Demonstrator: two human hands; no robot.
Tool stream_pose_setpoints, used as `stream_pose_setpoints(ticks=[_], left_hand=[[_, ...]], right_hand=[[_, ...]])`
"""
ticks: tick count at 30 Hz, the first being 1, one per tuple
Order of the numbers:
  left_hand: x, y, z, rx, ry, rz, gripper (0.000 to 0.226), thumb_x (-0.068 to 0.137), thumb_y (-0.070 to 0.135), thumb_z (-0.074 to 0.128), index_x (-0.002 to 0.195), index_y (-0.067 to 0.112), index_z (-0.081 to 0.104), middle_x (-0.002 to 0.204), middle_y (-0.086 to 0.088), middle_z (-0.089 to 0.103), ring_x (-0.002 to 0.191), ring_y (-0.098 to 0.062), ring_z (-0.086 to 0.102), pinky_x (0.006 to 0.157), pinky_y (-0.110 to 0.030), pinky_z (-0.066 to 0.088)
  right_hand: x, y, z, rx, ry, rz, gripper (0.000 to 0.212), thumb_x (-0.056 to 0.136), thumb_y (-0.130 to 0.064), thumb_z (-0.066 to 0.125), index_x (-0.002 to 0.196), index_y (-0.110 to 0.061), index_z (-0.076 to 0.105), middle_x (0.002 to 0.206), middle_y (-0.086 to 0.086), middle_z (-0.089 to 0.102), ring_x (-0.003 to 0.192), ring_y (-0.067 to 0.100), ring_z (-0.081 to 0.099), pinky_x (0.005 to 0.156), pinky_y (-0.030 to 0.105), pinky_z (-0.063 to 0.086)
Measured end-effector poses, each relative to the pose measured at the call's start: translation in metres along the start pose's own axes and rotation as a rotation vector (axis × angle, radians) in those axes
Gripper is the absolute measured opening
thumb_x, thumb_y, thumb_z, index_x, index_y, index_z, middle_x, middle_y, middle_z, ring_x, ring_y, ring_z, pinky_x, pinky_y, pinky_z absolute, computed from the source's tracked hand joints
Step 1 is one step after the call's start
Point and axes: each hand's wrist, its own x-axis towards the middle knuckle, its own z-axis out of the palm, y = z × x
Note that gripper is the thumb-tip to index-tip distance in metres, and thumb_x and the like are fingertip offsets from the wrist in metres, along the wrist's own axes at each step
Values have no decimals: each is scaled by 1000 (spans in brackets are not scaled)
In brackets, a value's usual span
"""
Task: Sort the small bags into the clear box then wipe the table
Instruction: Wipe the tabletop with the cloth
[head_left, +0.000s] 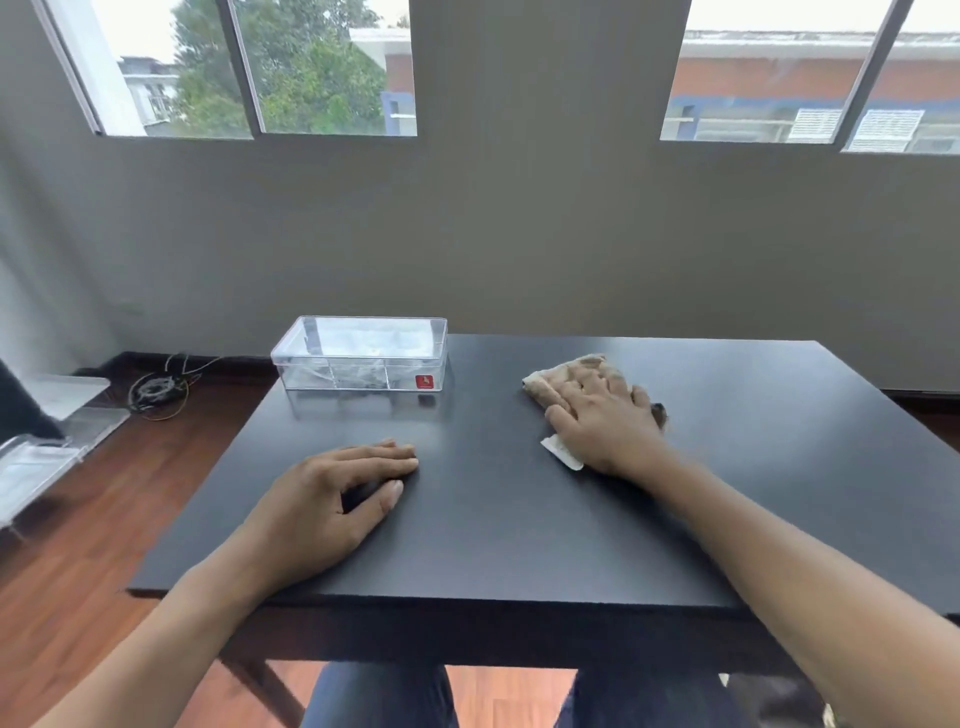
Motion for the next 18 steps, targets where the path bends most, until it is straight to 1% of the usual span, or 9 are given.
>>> stream_pose_setpoints(ticks=[3,5,6,8,10,12,14,16,18], left_hand=[[-8,-15,-12,24,64,-88,31,90,40,65,120,40,74,130,30,64,131,13,49,115,-29,40],[-13,-26,-20,54,86,-137,28,92,35,70,118,41,74,129,30,64,131,14,47,115,-26,38],[-16,-32,-25,67,94,-160,28,92,31,71,119,41,73,130,30,63,132,15,47,115,-24,36],[-21,-43,-34,89,106,-208,30,94,26,69,119,41,73,131,28,63,133,13,46,114,-22,33],[-27,-53,-41,100,129,-256,31,96,22,65,120,39,72,133,25,64,134,9,47,114,-23,33],[-32,-57,-44,97,158,-316,32,96,21,64,123,36,71,134,20,65,135,3,50,113,-23,33],[-33,-55,-46,84,204,-386,36,97,26,63,133,34,64,132,17,66,130,-5,55,106,-24,36],[-31,-51,-49,19,255,-451,42,99,34,59,141,36,54,126,21,66,118,-7,57,100,-26,38],[-29,-46,-51,-49,305,-493,42,101,40,55,142,38,50,121,20,67,113,-6,58,98,-28,38]], right_hand=[[-64,-52,8,39,-31,-265,60,98,-61,29,157,-52,21,172,-14,5,159,20,-9,125,56,-2],[-89,-72,10,54,-55,-434,57,99,-60,31,155,-58,17,172,-16,6,159,16,-8,127,50,-5],[-91,-77,9,52,-66,-475,57,100,-60,31,154,-59,17,172,-16,7,158,15,-7,127,46,-6],[-86,-84,8,32,-71,-491,57,102,-58,31,156,-57,14,172,-13,7,158,15,-6,128,44,-4],[-80,-99,10,11,-60,-474,59,102,-59,29,158,-54,12,172,-8,8,159,21,-4,128,46,-1],[-75,-127,18,16,-63,-448,63,101,-60,28,160,-47,13,172,0,8,158,28,-3,127,51,-1],[-70,-165,26,46,-82,-404,65,100,-58,29,162,-40,16,172,7,7,158,34,-5,126,55,-4],[-64,-203,33,88,-97,-373,67,100,-56,30,162,-33,18,171,12,6,157,38,-5,125,58,-6],[-64,-236,40,111,-102,-405,67,100,-54,29,162,-30,18,171,15,8,157,40,-4,124,59,-7]])
